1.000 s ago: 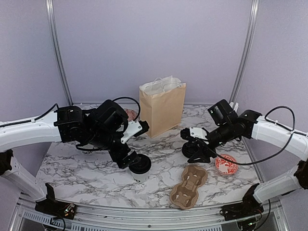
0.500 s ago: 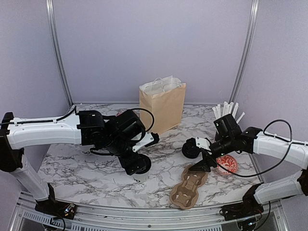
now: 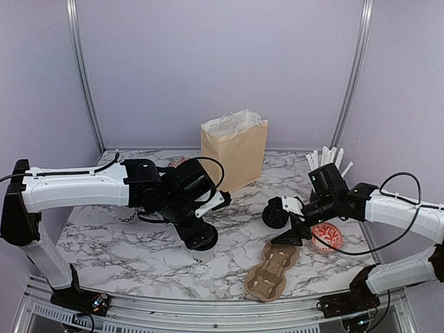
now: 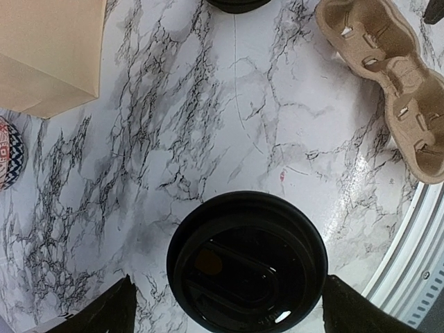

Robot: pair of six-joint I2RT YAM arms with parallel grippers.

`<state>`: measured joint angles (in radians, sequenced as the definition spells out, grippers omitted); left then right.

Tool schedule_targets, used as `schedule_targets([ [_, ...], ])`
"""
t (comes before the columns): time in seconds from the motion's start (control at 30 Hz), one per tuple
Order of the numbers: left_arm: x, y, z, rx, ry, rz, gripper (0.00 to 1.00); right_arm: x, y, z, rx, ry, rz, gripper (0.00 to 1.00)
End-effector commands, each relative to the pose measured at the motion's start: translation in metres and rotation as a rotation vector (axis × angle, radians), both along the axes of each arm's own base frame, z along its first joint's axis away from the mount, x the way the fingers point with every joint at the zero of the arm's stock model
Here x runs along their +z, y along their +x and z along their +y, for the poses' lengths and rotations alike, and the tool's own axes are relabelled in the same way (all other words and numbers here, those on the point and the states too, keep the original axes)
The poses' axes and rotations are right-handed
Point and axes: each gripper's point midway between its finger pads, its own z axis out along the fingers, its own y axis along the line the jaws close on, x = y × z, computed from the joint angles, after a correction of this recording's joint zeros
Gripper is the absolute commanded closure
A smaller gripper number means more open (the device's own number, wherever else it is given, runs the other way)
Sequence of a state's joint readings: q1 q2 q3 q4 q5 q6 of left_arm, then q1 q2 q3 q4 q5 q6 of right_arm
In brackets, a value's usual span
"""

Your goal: Pack the takeout coffee

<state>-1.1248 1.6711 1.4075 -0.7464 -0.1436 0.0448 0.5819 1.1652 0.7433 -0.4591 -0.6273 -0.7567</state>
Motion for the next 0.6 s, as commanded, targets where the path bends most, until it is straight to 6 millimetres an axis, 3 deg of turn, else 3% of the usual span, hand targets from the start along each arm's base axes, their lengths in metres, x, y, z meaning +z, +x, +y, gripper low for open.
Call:
schedule_targets([
  [0.0, -0.007, 0.001, 0.001, 0.022, 0.015, 0.050, 0.08, 0.009, 0.005, 0.002, 0.005, 0.028, -0.027, 0.21],
  [0.3, -0.015, 0.007, 0.002, 0.038, 0.024, 0.077, 0.11, 0.004, 0.005, 0.002, 0.007, 0.015, -0.018, 0.21],
  [0.57, -0.004, 0.019, 0.008, 0.076, 0.009, 0.043, 0.19, 0.003, 0.006, 0.002, 0.004, 0.010, -0.015, 0.21],
])
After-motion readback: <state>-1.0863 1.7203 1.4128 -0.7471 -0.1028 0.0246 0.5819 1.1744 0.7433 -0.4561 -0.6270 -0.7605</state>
